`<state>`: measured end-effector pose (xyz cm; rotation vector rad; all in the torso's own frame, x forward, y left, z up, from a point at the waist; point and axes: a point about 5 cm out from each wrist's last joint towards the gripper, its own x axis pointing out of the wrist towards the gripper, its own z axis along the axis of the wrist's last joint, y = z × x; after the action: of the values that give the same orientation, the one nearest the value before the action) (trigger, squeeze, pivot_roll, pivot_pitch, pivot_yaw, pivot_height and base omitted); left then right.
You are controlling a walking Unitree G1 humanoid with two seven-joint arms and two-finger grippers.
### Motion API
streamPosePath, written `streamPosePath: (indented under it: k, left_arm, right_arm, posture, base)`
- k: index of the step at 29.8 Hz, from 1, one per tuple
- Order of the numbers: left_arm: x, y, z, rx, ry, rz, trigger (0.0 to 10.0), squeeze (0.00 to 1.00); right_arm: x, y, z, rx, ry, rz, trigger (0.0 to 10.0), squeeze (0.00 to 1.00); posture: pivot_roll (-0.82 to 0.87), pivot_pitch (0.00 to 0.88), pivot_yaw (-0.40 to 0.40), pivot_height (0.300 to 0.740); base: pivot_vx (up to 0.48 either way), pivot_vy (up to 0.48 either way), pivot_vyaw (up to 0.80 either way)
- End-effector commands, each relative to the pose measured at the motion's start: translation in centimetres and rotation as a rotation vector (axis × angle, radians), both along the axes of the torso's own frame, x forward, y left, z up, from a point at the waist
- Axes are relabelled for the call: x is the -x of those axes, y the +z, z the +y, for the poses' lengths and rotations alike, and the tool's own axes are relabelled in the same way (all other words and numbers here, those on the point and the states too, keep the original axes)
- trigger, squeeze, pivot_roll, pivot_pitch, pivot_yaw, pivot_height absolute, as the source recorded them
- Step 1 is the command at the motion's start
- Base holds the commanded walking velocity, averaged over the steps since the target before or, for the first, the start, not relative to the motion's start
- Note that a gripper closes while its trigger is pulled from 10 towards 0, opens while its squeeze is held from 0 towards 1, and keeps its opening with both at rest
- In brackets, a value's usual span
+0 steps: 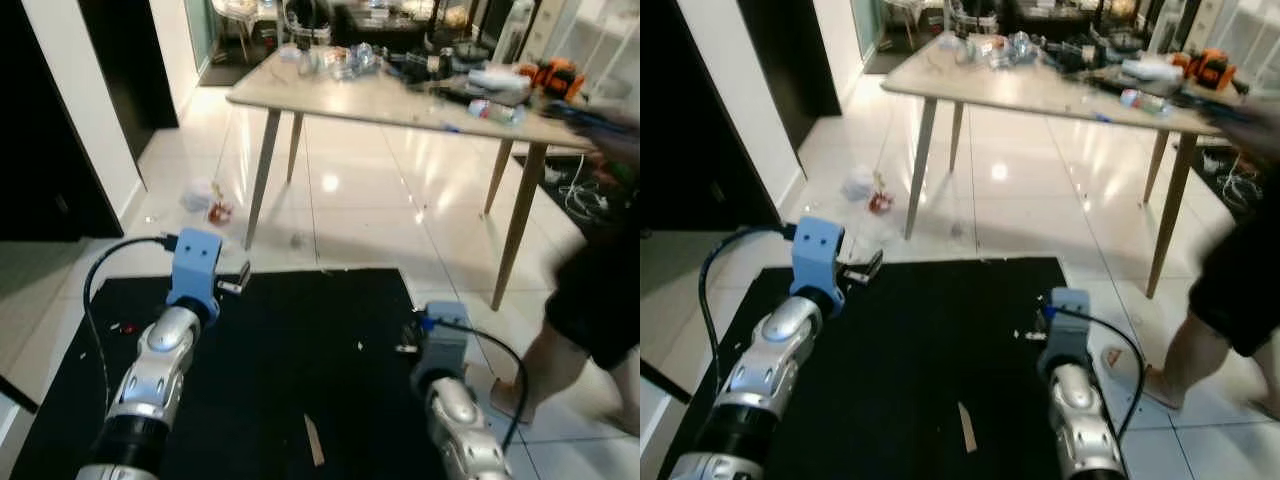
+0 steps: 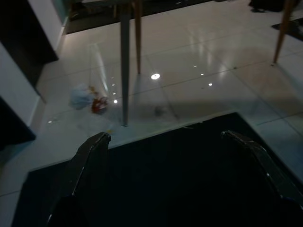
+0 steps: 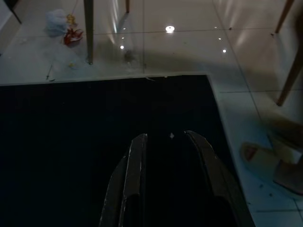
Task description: Picking trash to rubbish bin
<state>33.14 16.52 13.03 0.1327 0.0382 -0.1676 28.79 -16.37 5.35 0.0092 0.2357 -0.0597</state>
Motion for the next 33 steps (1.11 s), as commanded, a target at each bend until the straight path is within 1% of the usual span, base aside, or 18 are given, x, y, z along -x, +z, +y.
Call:
streamPosePath:
  k: [1,5,6,8,17,25,33]
  left_arm:
    - [0.0,-0.2,-0.1,-0.006,0.001,0.005,10.0,0.00]
    - [0.1,-0.1,-0.2,-0.005,-0.002,0.004,10.0,0.00]
    - [0.1,-0.1,-0.3,-0.006,-0.002,0.004,10.0,0.00]
    - [0.1,-0.2,-0.3,-0.006,-0.002,0.004,10.0,0.00]
    - [0.2,-0.2,-0.2,-0.008,-0.003,0.010,10.0,0.00]
    - [0.4,-0.3,-0.2,-0.004,-0.008,0.012,10.0,0.00]
    - [0.7,-0.4,-0.2,-0.004,-0.009,0.014,10.0,0.00]
  right_arm:
    - [0.1,-0.2,-0.5,0.007,-0.018,0.007,10.0,0.00]
    - [0.1,0.0,-0.9,0.014,-0.039,0.006,10.0,0.00]
    - [0.1,-0.1,-1.3,0.002,-0.072,0.015,10.0,0.00]
    - [0.1,-0.2,-1.4,-0.004,-0.081,0.018,10.0,0.00]
    - [0.3,0.0,-1.7,-0.013,-0.095,0.004,10.0,0.00]
    - [0.4,0.1,-1.0,0.001,-0.067,-0.009,10.0,0.00]
    - [0.5,0.0,-1.0,0.010,-0.061,-0.002,10.0,0.00]
  posture:
    - [0.00,0.072,0.054,0.740]
    - [0.00,0.073,0.052,0.740]
    - [0.00,0.076,0.050,0.740]
    - [0.00,0.077,0.050,0.740]
    - [0.00,0.085,0.055,0.740]
    - [0.00,0.093,0.056,0.740]
    - [0.00,0.103,0.059,0.740]
  base:
    - [0.364,0.000,0.00]
    - [0.364,0.000,0.00]
    - [0.368,0.000,0.00]
    - [0.368,0.000,0.00]
    - [0.362,0.000,-0.77]
    - [0.360,0.000,0.00]
    - [0.358,0.000,0.00]
